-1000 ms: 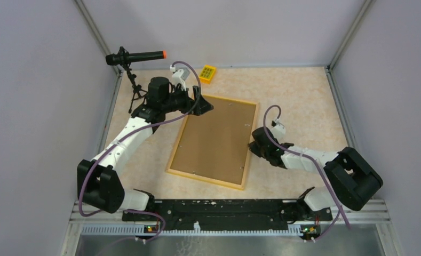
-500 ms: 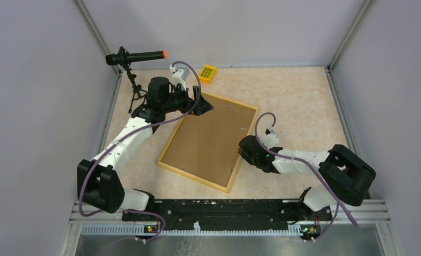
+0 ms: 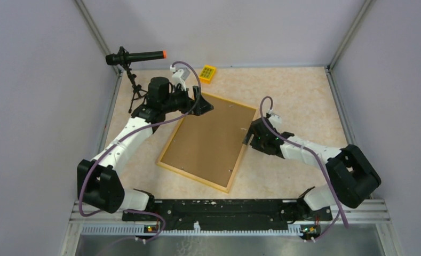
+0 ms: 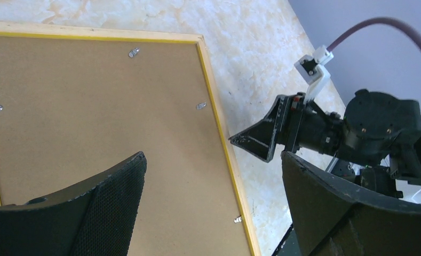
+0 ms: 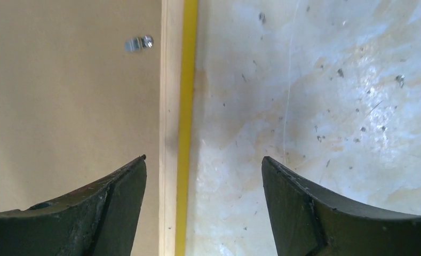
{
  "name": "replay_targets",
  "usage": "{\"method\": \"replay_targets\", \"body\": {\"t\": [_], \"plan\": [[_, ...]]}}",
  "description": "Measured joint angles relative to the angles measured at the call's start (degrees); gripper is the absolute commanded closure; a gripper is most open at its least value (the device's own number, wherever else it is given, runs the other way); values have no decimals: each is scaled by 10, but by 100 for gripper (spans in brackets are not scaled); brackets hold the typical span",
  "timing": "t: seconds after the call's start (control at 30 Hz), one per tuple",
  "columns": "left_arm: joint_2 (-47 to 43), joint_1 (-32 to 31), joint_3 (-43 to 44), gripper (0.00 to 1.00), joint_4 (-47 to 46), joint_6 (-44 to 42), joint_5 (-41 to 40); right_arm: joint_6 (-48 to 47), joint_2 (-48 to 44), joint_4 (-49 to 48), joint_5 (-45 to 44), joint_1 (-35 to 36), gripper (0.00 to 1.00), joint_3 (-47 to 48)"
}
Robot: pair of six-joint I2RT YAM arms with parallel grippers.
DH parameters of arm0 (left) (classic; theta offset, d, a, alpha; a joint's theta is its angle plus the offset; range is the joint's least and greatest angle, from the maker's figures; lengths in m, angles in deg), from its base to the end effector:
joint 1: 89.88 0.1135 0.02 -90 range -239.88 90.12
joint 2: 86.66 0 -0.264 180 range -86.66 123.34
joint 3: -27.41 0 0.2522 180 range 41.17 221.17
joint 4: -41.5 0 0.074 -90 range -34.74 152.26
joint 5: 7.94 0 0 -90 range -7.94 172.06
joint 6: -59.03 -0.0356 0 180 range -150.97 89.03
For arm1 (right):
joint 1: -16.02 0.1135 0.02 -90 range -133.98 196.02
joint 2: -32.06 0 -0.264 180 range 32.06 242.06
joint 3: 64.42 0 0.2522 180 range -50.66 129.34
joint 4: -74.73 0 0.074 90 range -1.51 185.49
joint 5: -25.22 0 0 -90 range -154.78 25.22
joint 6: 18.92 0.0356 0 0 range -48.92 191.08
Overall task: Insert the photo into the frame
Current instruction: Adjust the photo frame at the center of the board, then install the photo frame at the center of the board.
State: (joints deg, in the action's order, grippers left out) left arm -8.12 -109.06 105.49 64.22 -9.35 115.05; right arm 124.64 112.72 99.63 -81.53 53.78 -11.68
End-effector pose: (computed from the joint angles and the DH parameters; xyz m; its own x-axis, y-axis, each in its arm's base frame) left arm 0.2913 -0.1219 0.3293 -0.6213 -0.1111 -0.7756 0.5587 0.6312 -0.5380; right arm 0.2160 0.1544 0.1698 -0.7351 0.4050 -0.5437 0.2402 0.9055 0.3498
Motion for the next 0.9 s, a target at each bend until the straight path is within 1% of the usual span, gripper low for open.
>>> {"method": "replay_targets", "body": {"t": [0.1, 0.17, 0.27, 0.37, 0.5, 0.67, 0.9], "plan": [[0, 0, -1, 1, 0, 1, 0, 7, 12, 37, -1, -14, 28, 42], [0, 0, -1, 1, 0, 2, 1, 31, 28, 61, -11, -14, 30, 76], [0, 1, -1, 1, 0, 5, 5, 89, 66, 121, -38, -15, 32, 144], [0, 2, -1, 1, 0, 6, 5, 152, 123, 190, -64, -17, 33, 228], [0, 4, -2, 1, -2, 8, 6, 209, 187, 250, -76, -22, 33, 302], [0, 5, -2, 1, -4, 8, 7, 247, 237, 294, -85, -28, 33, 330], [0, 7, -3, 1, -5, 10, 9, 256, 253, 304, -89, -32, 32, 332]]}}
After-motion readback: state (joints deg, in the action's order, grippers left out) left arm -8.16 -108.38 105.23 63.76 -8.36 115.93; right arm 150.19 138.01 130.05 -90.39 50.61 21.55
